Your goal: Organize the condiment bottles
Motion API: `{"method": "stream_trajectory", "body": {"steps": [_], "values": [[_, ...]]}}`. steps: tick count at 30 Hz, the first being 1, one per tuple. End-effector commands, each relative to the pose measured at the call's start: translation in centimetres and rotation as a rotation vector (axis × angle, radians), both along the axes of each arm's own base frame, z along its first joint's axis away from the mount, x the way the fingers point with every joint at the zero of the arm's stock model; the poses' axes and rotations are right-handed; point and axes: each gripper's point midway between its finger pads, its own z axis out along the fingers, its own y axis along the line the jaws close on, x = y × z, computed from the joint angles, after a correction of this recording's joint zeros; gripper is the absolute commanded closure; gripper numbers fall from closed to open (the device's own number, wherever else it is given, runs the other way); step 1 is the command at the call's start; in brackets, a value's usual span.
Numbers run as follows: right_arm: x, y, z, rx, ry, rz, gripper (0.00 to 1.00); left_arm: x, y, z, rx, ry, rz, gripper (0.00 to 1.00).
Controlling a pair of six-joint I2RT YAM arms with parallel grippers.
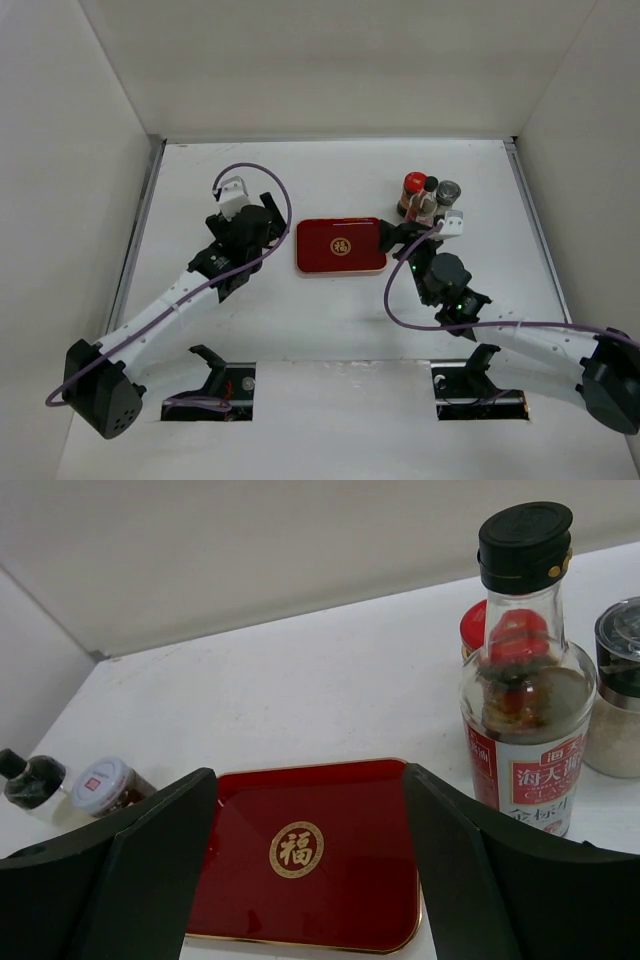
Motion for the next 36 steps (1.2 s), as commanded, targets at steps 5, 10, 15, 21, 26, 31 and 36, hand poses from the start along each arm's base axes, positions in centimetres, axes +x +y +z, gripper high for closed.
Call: {"method": "stream_trajectory", "body": {"steps": [5,10,15,21,26,31,36], "values": [[0.3,0.0,1.8,0.06,-0.041,-0.013,0.18,0.1,2.3,2.9,-0.062,-0.11,0.044,0.0],[0.2,0.1,1.8,0.059,-0.044,-0.006,0.28,0.9,5.2,4.3,-0.016,-0.168,0.13,0.0],[0.0,0.5,2.1,0.04,-0.036,0.012,0.75,1.4,9.3,4.4,0.091,-0.152,0.254,0.0],[0.1,0.8,1.9,0.034,-0.03,0.018,0.56,3.2,9.6,1.4,0.116,-0.086,0.237,0.37],[0.3,1.4,1.5,0.022,-0.022,0.029,0.47,5.1,9.1,-1.4,0.13,-0.026,0.228,0.22],[0.5,2.1,0.8,0.001,-0.01,0.048,0.4,7.2,8.5,-3.0,0.121,0.005,0.214,0.2],[0.4,2.6,0.7,-0.012,-0.011,0.06,0.28,8.4,8.8,-4.5,0.125,0.032,0.241,0.29]]}}
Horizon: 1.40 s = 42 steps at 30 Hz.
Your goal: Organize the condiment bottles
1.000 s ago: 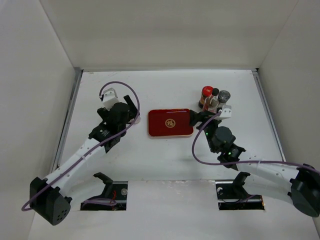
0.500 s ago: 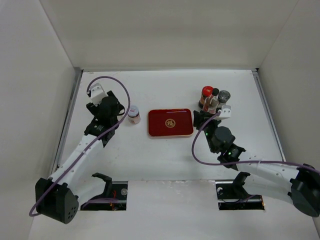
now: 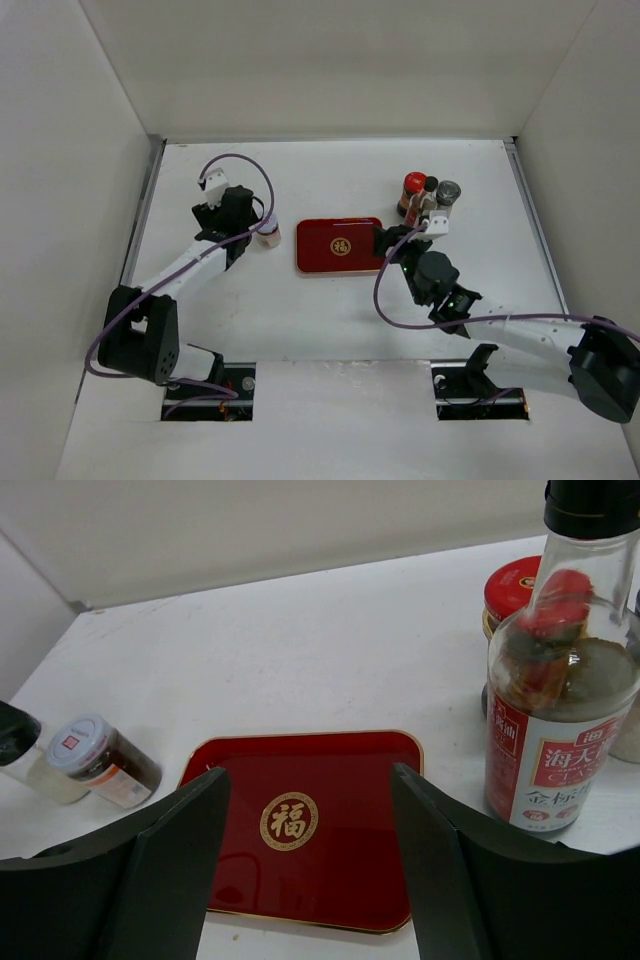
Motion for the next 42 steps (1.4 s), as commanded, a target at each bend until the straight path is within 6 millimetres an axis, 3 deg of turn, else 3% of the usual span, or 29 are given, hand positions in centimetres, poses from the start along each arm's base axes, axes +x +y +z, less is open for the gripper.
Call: {"method": "stream_trajectory", "body": {"steps": [1,4,5,8,10,15,18,20,23,27,30,35,42], "values": [[0.2,1.1,3.1,0.062,-0.063,0.024,0.27,2.4,-0.3,2.6,-0.038,-0.102,0.014,0.32],[0.1,0.9,3.4,0.064,-0.071,0.021,0.24,2.7,-0.3,1.5,-0.034,-0.083,0.02,0.43],[0.0,0.7,3.4,0.067,-0.071,0.018,0.24,2.9,0.0,1.2,-0.034,-0.076,0.027,0.52],[-0.1,0.5,3.5,0.079,-0.075,0.018,0.24,2.5,0.2,2.1,-0.045,-0.106,0.039,0.66],[-0.2,0.4,3.7,0.084,-0.08,0.016,0.24,1.8,0.4,4.6,-0.056,-0.175,0.05,0.7],[-0.1,0.4,3.6,0.086,-0.079,0.015,0.24,-1.3,0.4,14.8,-0.094,-0.441,0.063,0.72],[-0.1,0.3,3.7,0.091,-0.081,0.012,0.24,-2.3,-1.6,19.2,-0.125,-0.541,-0.005,0.71],[-0.1,0.2,3.6,0.091,-0.081,0.008,0.24,-2.3,-4.4,20.0,-0.14,-0.543,-0.085,0.71],[-0.3,-0.4,4.0,0.106,-0.092,-0.006,0.23,-1.7,-10.1,19.2,-0.169,-0.513,-0.216,0.71],[-0.1,-1.4,4.0,0.126,-0.099,-0.036,0.23,-0.6,-17.6,16.6,-0.184,-0.467,-0.358,0.71],[-0.2,-1.8,4.2,0.14,-0.105,-0.045,0.22,0.4,-21.4,14.1,-0.164,-0.425,-0.42,0.71],[0.0,-2.3,4.0,0.145,-0.099,-0.061,0.22,1.9,-23.0,10.2,-0.13,-0.362,-0.435,0.71],[-0.1,-2.4,4.3,0.157,-0.106,-0.061,0.22,2.8,-23.4,5.9,-0.077,-0.289,-0.432,0.69]]}}
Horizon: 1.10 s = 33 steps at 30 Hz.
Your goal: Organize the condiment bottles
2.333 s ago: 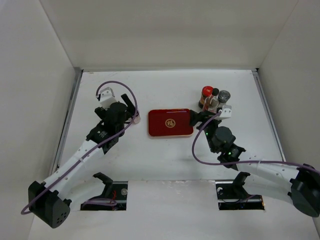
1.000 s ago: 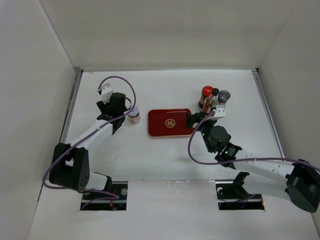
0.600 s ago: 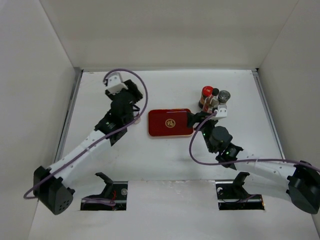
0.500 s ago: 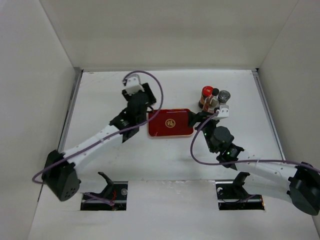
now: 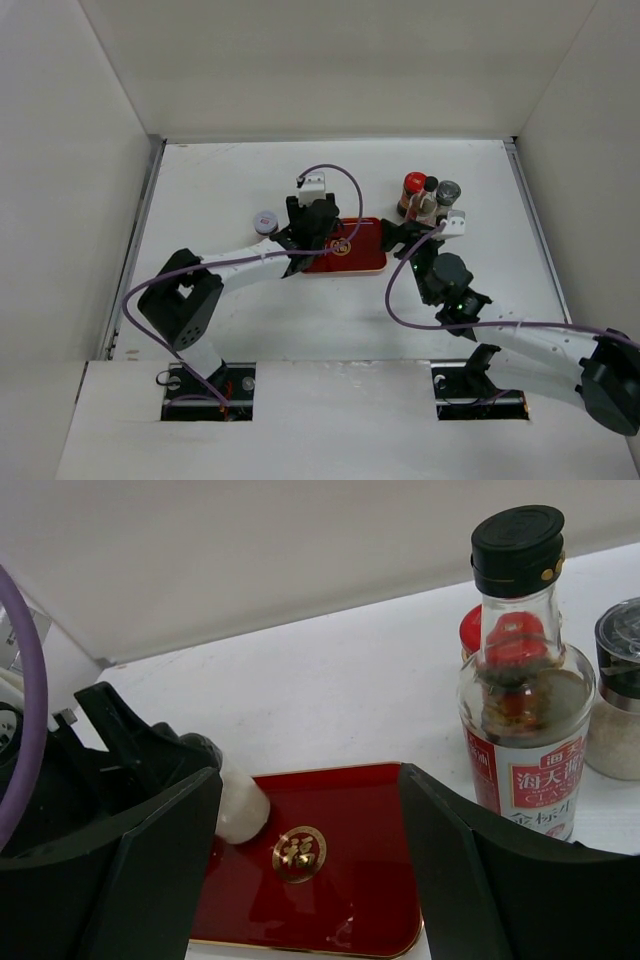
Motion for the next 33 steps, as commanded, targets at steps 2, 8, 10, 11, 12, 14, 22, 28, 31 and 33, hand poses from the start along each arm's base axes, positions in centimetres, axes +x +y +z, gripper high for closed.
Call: {"method": "stream_trajectory", "body": {"steps": [2,8,10,11,12,14,22,28,31,33], "values": [[0.0,-0.7,1.7,0.069,-0.048,-0.024,0.22,2.4,-1.0,4.5,-0.106,-0.14,0.041,0.67],[-0.1,-1.2,2.0,0.076,-0.054,-0.033,0.17,2.0,-0.3,3.3,-0.048,-0.139,0.074,0.46],[0.0,-1.4,1.9,0.076,-0.051,-0.037,0.15,1.7,-0.4,3.7,-0.052,-0.145,0.071,0.34],[-0.1,-1.3,2.0,0.079,-0.053,-0.034,0.14,1.6,-0.3,4.1,-0.055,-0.152,0.07,0.28],[-0.1,-1.3,2.1,0.08,-0.054,-0.034,0.14,1.5,-0.2,4.7,-0.059,-0.162,0.07,0.22],[-0.1,-1.4,2.0,0.082,-0.055,-0.038,0.14,1.0,0.1,6.6,-0.076,-0.188,0.068,0.16],[0.0,-1.4,1.8,0.078,-0.047,-0.04,0.17,-2.7,6.4,10.6,-0.148,-0.254,0.123,0.18],[0.2,-1.2,1.7,0.075,-0.043,-0.04,0.17,-4.1,12.6,7.0,-0.114,-0.142,0.239,0.18],[0.2,-1.2,1.8,0.076,-0.044,-0.04,0.16,-3.5,13.6,4.8,-0.085,-0.076,0.241,0.18],[0.2,-1.2,1.6,0.073,-0.041,-0.04,0.16,-3.1,13.4,3.4,-0.072,-0.032,0.225,0.18]]}}
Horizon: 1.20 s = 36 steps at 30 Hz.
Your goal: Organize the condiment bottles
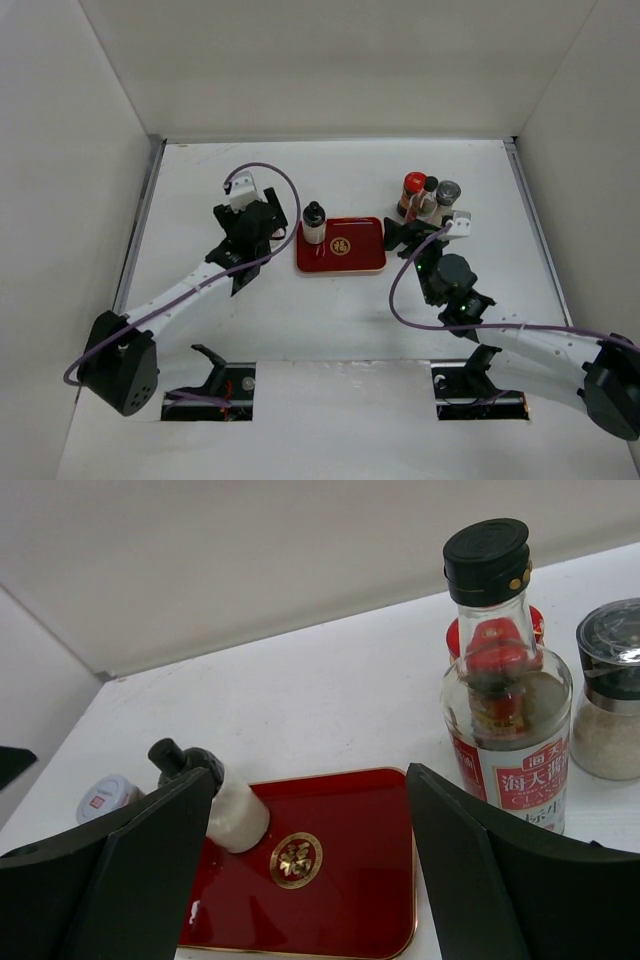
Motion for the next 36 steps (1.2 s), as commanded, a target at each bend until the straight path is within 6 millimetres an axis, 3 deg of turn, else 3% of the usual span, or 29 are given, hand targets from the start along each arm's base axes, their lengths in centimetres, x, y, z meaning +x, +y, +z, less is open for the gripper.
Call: {"method": "stream_trajectory", "body": {"steps": [1,11,15,17,22,24,30,36], "values": [[0.4,-0.3,1.2,0.046,-0.029,-0.025,0.15,0.2,-0.5,-3.4,0.003,0.103,-0.047,0.18],[0.7,0.3,0.8,0.02,-0.017,-0.013,0.14,3.7,-0.1,-7.7,0.009,0.188,-0.02,0.16],[0.6,0.3,1.0,0.025,-0.023,-0.009,0.14,4.6,-0.7,-8.6,0.012,0.194,-0.02,0.28],[0.4,0.1,1.1,0.033,-0.026,-0.011,0.14,4.9,-0.7,-8.7,0.01,0.185,-0.016,0.4],[0.4,0.1,1.3,0.03,-0.031,-0.011,0.14,4.4,-0.3,-8.4,0.015,0.169,-0.008,0.62],[0.3,0.0,1.5,0.035,-0.037,-0.011,0.14,4.1,0.4,-8.5,0.016,0.173,0.005,0.64],[0.3,0.1,1.4,0.035,-0.033,-0.008,0.14,3.9,0.1,-8.5,0.01,0.169,0.0,0.29],[0.5,0.4,1.2,0.024,-0.028,-0.006,0.14,3.9,-1.3,-7.3,-0.007,0.127,-0.038,0.22]]}}
